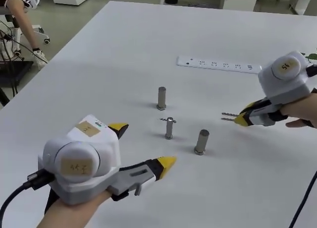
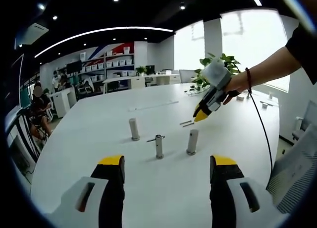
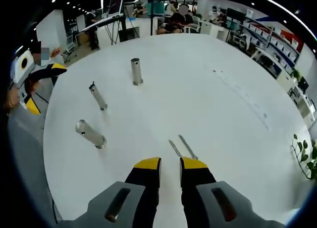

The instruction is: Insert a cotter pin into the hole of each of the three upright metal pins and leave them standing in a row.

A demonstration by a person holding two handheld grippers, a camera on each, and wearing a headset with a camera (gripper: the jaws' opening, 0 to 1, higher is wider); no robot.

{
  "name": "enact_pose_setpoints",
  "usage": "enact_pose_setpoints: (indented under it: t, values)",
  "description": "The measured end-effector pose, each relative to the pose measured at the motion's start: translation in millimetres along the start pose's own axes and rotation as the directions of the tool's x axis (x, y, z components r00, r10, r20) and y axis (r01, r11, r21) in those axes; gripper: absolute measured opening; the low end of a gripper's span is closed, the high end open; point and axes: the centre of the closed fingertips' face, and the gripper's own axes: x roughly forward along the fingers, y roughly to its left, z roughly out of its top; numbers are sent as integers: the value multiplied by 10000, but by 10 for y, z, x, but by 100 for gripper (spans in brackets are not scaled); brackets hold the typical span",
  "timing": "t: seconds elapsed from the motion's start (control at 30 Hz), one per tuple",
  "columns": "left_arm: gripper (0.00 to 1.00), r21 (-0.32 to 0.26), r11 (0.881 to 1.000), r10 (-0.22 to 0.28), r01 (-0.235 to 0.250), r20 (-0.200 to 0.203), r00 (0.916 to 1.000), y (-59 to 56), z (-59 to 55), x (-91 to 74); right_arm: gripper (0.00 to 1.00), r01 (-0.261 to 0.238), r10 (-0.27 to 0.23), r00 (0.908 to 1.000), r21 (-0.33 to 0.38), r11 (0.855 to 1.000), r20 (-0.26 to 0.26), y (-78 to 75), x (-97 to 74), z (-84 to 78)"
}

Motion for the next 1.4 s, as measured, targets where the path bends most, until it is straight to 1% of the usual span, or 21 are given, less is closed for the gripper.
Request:
enact_pose_setpoints:
  t: [0.07, 0.13, 0.2, 0.3, 0.37, 0.5, 0.53, 0.57, 0.77, 0.83, 0.9, 0.93, 0.97, 1.0, 1.1, 1.2, 1.23, 1.27, 1.3, 1.33, 1.4]
  values:
    - [68, -8, 10000, 31, -31, -12, 10000, 10, -5, -2, 10, -59, 58, 9999, -135, 9999, -96, -3, 25, -13]
    - [68, -39, 10000, 46, -46, -22, 10000, 16, -10, -3, 10, -128, 127, 9995, -49, 9999, -277, -53, 97, -62]
    - [68, -23, 10000, 64, -64, -35, 10000, 20, -13, -5, 9, -180, 174, 9993, -175, 9997, -336, -41, 104, -71]
    - [67, -34, 10000, 84, -85, -52, 10000, 26, -20, -7, 8, -282, 276, 9984, -127, 9995, -484, -8, 109, -90]
    - [67, -91, 9999, 82, -84, -136, 9999, 29, -40, -5, 8, -304, 296, 9980, -135, 9994, -564, -1, 112, -103]
    - [66, -122, 9999, 99, -101, -141, 9999, 33, -43, -10, 7, -389, 397, 9979, 154, 9991, -504, 7, 105, -99]
    - [66, -142, 9999, 92, -94, -133, 9999, 33, -42, -11, 7, -414, 419, 9977, 109, 9991, -538, 12, 107, -105]
    - [66, -166, 9998, 89, -91, -134, 9999, 33, -43, -12, 7, -438, 441, 9973, 55, 9990, -580, -16, 124, -110]
    - [66, -198, 9997, 108, -111, -152, 9998, 38, -48, -18, 6, -518, 496, 9946, -224, 9984, -909, -4, 137, -126]
    - [66, -179, 9998, 115, -117, -139, 9998, 39, -44, -20, 5, -578, 551, 9932, -240, 9980, -1028, -4, 144, -135]
    - [65, -182, 9998, 112, -115, -155, 9998, 38, -46, -20, 4, -740, 705, 9885, -213, 9970, -1334, 19, 155, -178]
    - [65, -188, 9997, 118, -122, -178, 9998, 39, -50, -18, 4, -679, 637, 9900, -294, 9973, -1256, 3, 156, -152]
    - [65, -190, 9997, 121, -125, -210, 9997, 40, -57, -18, 3, -669, 617, 9885, -334, 9972, -1379, -9, 152, -169]
    - [65, -220, 9997, 92, -98, -258, 9996, 34, -66, -17, 3, -725, 666, 9880, -379, 9966, -1392, -1, 155, -166]
    - [64, -193, 9998, 85, -90, -260, 9996, 30, -65, -14, 1, -896, 715, 9834, -1036, 9906, -1668, 17, 169, -152]
    - [64, -207, 9998, 67, -72, -232, 9997, 26, -59, -12, 0, -961, 722, 9795, -1213, 9879, -1882, 26, 178, -143]
    - [64, -197, 9998, 60, -65, -237, 9997, 24, -60, -12, 0, -1084, 892, 9760, -881, 9902, -1986, -101, 286, -192]
    - [64, -182, 9998, 57, -61, -243, 9997, 22, -61, -11, 0, -1090, 896, 9750, -863, 9903, -2033, -139, 303, -198]
    - [64, -160, 9999, 42, -46, -240, 9997, 19, -60, -9, 0, -741, 498, 9778, -1135, 9908, -2034, -73, 231, -171]
    - [64, -148, 9999, 41, -44, -248, 9997, 17, -61, -8, 0, -626, 367, 9782, -1219, 9906, -2042, -60, 206, -161]
    - [63, -111, 9999, 33, -36, -308, 9995, 15, -72, -9, 0, -675, 449, 9783, -1067, 9920, -2021, -10, 181, -163]
